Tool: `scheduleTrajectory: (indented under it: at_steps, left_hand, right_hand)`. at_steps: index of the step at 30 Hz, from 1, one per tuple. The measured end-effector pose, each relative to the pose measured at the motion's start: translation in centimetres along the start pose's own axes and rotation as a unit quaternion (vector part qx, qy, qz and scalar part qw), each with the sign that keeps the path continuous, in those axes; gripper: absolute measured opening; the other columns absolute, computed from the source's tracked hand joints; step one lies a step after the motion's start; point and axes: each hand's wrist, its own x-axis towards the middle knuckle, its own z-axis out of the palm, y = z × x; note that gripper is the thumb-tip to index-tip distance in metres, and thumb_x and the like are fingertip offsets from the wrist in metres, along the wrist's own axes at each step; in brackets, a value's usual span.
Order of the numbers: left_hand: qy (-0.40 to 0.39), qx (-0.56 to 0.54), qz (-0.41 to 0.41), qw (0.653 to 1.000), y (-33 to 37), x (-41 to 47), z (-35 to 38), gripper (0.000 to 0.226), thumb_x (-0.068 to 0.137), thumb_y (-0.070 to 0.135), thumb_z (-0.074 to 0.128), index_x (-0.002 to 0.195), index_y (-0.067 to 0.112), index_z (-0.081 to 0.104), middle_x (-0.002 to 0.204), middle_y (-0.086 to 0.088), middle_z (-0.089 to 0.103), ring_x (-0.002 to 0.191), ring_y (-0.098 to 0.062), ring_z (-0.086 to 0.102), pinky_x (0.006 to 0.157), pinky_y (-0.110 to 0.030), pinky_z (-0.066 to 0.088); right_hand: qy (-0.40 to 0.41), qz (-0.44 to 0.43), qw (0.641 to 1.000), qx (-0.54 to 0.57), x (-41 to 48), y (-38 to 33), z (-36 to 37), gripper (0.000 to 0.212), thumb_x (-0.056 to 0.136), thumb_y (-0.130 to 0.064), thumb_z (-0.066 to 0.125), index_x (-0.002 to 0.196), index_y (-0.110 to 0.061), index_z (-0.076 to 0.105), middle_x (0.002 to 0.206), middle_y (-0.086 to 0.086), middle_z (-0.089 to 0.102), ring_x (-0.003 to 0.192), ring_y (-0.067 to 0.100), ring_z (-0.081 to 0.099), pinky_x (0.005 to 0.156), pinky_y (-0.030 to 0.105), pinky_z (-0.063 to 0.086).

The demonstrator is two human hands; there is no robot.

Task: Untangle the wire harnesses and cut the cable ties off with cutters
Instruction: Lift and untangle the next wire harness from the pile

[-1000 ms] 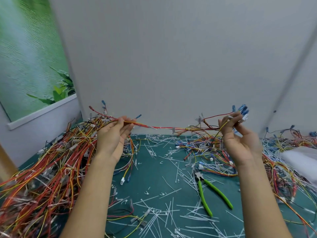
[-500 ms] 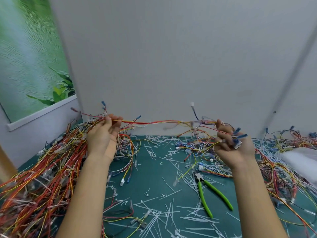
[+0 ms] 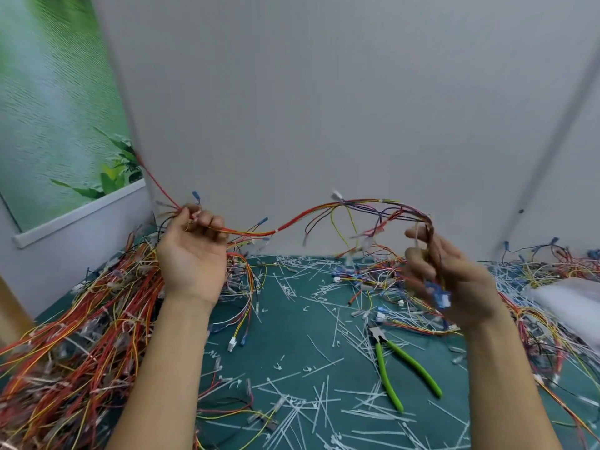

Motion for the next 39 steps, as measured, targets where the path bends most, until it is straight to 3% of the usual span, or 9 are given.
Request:
scheduleTrajectory:
  at_steps: [5,8,13,16,23,27,31,34,39]
  left_hand:
    - [-0.141,0.162,0.075,0.974,-0.7,-0.4,0.5,0.021,0.104,0.017,0.046,0.100,0.020,0.067,0.099,-0.001,0.065,0.099,-0.018,0.062,0.083,-0.028,0.050]
    - [-0.158,0.319,0.123,0.926,-1.5,-1.0,0.6,0.017,0.099,0.023,0.059,0.108,0.024,0.073,0.118,-0.005,0.067,0.108,-0.015,0.062,0.089,-0.027,0.053]
    - [-0.176,0.613,0.334,0.694,-2.4,-0.5,-0.6,0.033,0.088,0.011,0.074,0.115,0.030,0.073,0.102,-0.010,0.046,0.089,-0.020,0.056,0.082,-0.024,0.052]
    - [-0.255,0.646,0.359,0.623,-2.2,-0.1,-1.2,0.035,0.091,0.005,0.071,0.124,0.016,0.072,0.094,-0.002,0.055,0.081,-0.020,0.058,0.075,-0.034,0.053]
    - [-0.227,0.694,0.271,0.627,-3.8,-0.2,-1.1,0.041,0.102,0.041,0.054,0.140,0.026,0.057,0.125,0.023,0.054,0.112,-0.002,0.057,0.098,-0.027,0.048]
    - [-0.237,0.689,0.217,0.650,-5.7,0.0,-0.4,0.041,0.103,0.036,0.053,0.143,0.026,0.056,0.135,0.020,0.056,0.114,-0.002,0.060,0.096,-0.027,0.052]
    - [-0.294,0.727,0.410,0.466,-6.8,2.1,0.3,0.037,0.096,0.006,0.066,0.133,0.007,0.066,0.126,-0.020,0.068,0.091,-0.038,0.072,0.076,-0.045,0.062]
    - [-0.339,0.750,0.467,0.323,-6.5,4.5,-0.6,0.050,0.085,-0.008,0.075,0.132,0.001,0.064,0.130,-0.030,0.063,0.086,-0.038,0.073,0.073,-0.046,0.062]
    - [-0.331,0.865,0.333,0.175,-4.3,7.4,-2.5,0.089,0.083,-0.009,0.052,0.159,0.003,0.008,0.168,-0.015,-0.003,0.151,-0.030,0.027,0.117,-0.046,0.036]
  right_hand:
    - [0.010,-0.046,0.934,-0.354,0.3,-0.1,2.1,0.038,0.093,-0.051,0.068,0.116,-0.021,0.075,0.111,-0.001,0.075,0.094,0.012,0.069,0.073,0.024,0.053]
    - [0.038,-0.101,0.905,-0.412,1.4,0.9,3.6,0.024,0.099,-0.019,0.065,0.115,-0.031,0.078,0.106,0.013,0.068,0.094,0.016,0.060,0.080,0.022,0.044]
    - [0.124,-0.192,0.799,-0.556,2.4,1.9,4.0,0.051,0.100,0.002,0.060,0.125,-0.042,0.068,0.109,0.000,0.057,0.108,0.022,0.049,0.090,0.020,0.039]
    - [0.172,-0.222,0.739,-0.612,2.6,2.1,3.7,0.059,0.098,0.009,0.057,0.127,-0.042,0.065,0.113,-0.002,0.053,0.107,0.018,0.040,0.092,0.007,0.029]
    - [0.222,-0.233,0.703,-0.634,2.6,2.7,3.6,0.062,0.092,0.015,0.055,0.128,-0.035,0.067,0.113,0.000,0.048,0.105,0.016,0.031,0.088,0.002,0.026]
    - [0.216,-0.218,0.690,-0.655,4.4,2.6,3.4,0.051,0.098,0.003,0.057,0.127,-0.038,0.068,0.113,-0.003,0.044,0.109,0.027,0.035,0.090,0.040,0.042]
    - [0.207,-0.223,0.616,-0.727,7.8,0.4,2.7,0.054,0.092,0.007,0.059,0.121,-0.036,0.075,0.118,0.007,0.053,0.113,0.037,0.041,0.082,0.054,0.047]
    - [0.157,-0.273,0.485,-0.816,8.6,-0.5,0.7,0.058,0.078,0.011,0.068,0.113,-0.034,0.078,0.114,0.013,0.061,0.113,0.035,0.039,0.077,0.048,0.040]
    - [0.027,-0.242,0.308,-0.920,7.6,-2.2,-2.7,0.063,0.064,0.008,0.070,0.116,-0.029,0.074,0.117,0.014,0.061,0.120,0.035,0.037,0.090,0.049,0.038]
